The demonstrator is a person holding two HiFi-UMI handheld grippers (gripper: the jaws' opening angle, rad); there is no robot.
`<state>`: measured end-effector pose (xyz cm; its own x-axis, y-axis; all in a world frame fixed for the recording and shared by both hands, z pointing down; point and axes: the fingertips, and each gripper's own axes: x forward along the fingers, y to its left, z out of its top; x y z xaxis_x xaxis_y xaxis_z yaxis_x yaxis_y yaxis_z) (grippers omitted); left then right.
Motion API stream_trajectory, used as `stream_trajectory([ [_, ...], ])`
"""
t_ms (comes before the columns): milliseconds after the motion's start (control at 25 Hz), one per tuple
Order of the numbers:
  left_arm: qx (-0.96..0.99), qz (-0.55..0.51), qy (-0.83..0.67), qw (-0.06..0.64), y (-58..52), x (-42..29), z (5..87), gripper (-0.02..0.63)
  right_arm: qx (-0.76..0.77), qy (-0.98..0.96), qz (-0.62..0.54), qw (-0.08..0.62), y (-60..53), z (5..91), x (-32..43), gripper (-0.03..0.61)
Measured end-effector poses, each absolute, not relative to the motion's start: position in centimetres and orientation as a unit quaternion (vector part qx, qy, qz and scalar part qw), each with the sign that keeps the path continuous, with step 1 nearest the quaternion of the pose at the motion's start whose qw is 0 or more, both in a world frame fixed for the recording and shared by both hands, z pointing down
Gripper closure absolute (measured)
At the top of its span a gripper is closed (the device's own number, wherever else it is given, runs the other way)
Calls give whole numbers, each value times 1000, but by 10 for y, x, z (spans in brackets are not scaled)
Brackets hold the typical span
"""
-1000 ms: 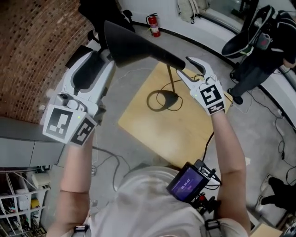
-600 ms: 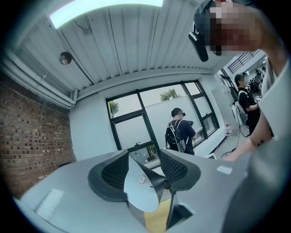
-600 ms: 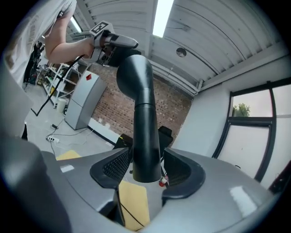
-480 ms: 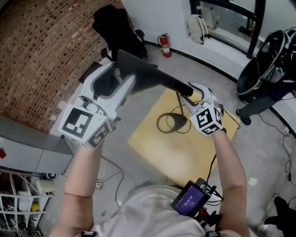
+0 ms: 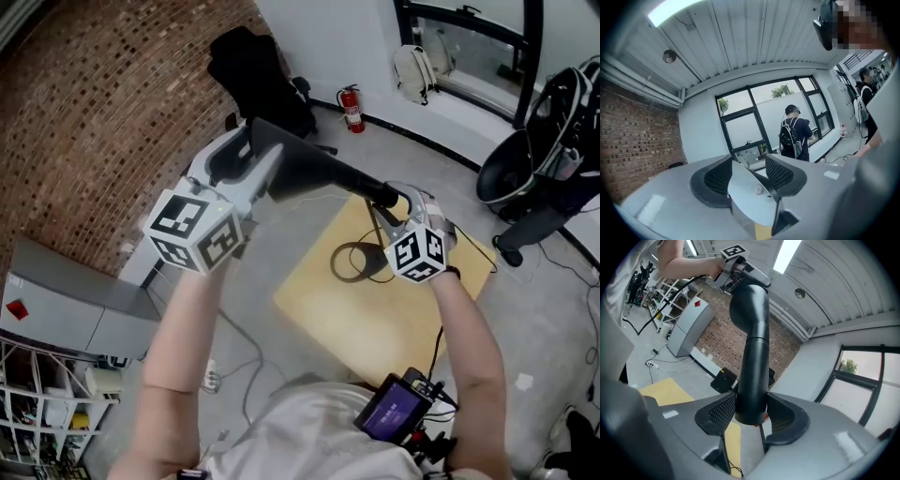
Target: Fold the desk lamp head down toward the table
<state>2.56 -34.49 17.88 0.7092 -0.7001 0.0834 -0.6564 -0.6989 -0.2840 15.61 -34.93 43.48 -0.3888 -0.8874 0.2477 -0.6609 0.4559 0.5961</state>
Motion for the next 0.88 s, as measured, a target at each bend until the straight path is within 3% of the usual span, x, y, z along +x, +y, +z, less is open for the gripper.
stream_trajectory([
  [880, -911, -67, 390, 111, -362, 22, 180, 430, 493, -801, -184, 287, -354, 433, 159, 370],
])
